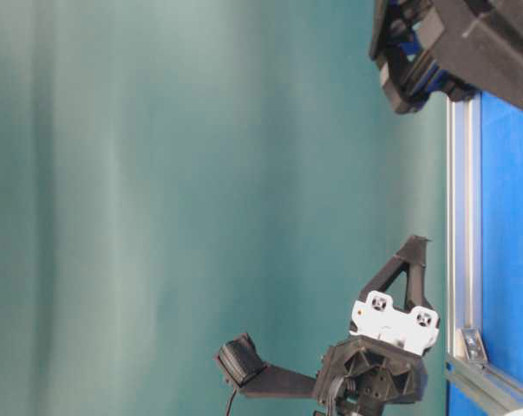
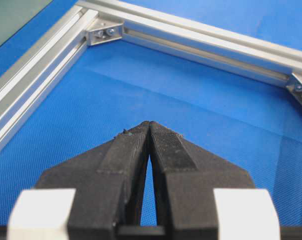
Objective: Insert the wire through the string loop located on the left side.
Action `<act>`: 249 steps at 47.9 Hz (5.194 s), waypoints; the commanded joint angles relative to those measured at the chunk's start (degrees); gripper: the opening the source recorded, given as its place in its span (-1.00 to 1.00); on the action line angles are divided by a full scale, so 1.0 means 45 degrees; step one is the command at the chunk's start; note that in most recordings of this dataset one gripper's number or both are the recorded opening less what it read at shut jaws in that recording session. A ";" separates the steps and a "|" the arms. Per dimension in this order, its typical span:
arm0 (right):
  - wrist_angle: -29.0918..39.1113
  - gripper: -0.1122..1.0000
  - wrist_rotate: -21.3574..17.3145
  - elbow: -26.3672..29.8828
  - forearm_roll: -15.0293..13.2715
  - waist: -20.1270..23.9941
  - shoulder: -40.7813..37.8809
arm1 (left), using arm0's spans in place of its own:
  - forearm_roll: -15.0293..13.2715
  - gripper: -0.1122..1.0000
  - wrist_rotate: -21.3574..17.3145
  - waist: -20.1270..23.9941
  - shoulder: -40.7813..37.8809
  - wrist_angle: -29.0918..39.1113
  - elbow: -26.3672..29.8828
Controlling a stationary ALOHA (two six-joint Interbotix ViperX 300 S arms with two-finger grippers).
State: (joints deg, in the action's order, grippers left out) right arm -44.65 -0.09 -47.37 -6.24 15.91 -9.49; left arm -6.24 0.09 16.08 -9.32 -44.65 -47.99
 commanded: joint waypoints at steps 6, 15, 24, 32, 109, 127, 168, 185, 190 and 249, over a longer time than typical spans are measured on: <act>0.0098 -0.84 -0.0039 0.0156 0.0039 -0.0039 0.0469 | 0.0215 -0.80 0.0039 -0.0137 0.0430 0.0449 0.0117; 0.0098 -0.84 -0.0137 0.0176 0.0059 -0.0078 0.0469 | 0.0234 -0.80 0.0039 -0.0137 0.0449 0.0469 0.0117; 0.0117 -0.84 -0.0469 0.0137 0.0078 -0.0137 0.0469 | 0.0273 -0.80 0.0059 -0.0156 0.0488 0.0449 0.0098; 0.0332 -0.76 -0.0703 0.0156 0.0078 -0.0156 0.0469 | 0.0273 -0.80 0.0059 -0.0195 0.0508 0.0449 0.0078; -0.0957 0.31 -0.0820 0.0918 0.1426 -0.0156 -0.2891 | 0.0273 -0.80 0.0059 -0.0215 0.0547 0.0527 0.0020; -0.0938 -0.80 -0.0781 0.0918 0.1406 -0.0156 -0.2910 | 0.0273 -0.80 0.0059 -0.0195 0.0547 0.0547 -0.0020; 0.3301 -0.80 -0.0684 0.1152 0.1406 -0.0215 0.0977 | 0.0273 -0.80 0.0078 -0.0273 0.0566 0.0547 -0.0039; 0.4375 -0.80 -0.0664 0.1426 0.1348 -0.0234 0.1523 | 0.0273 -0.80 0.0078 -0.0352 0.0566 0.0547 -0.0039; 0.4375 -0.80 -0.0664 0.1406 0.1328 -0.0234 0.1523 | 0.0273 -0.80 0.0078 -0.0352 0.0566 0.0547 -0.0039; 0.4414 -0.80 -0.0664 0.1406 0.1348 -0.0234 0.1523 | 0.0293 -0.80 0.0059 -0.0352 0.0566 0.0547 -0.0039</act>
State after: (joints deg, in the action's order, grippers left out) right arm -24.52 -3.16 -42.19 -0.18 14.85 -4.13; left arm -5.10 0.35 14.59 -8.79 -41.92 -48.52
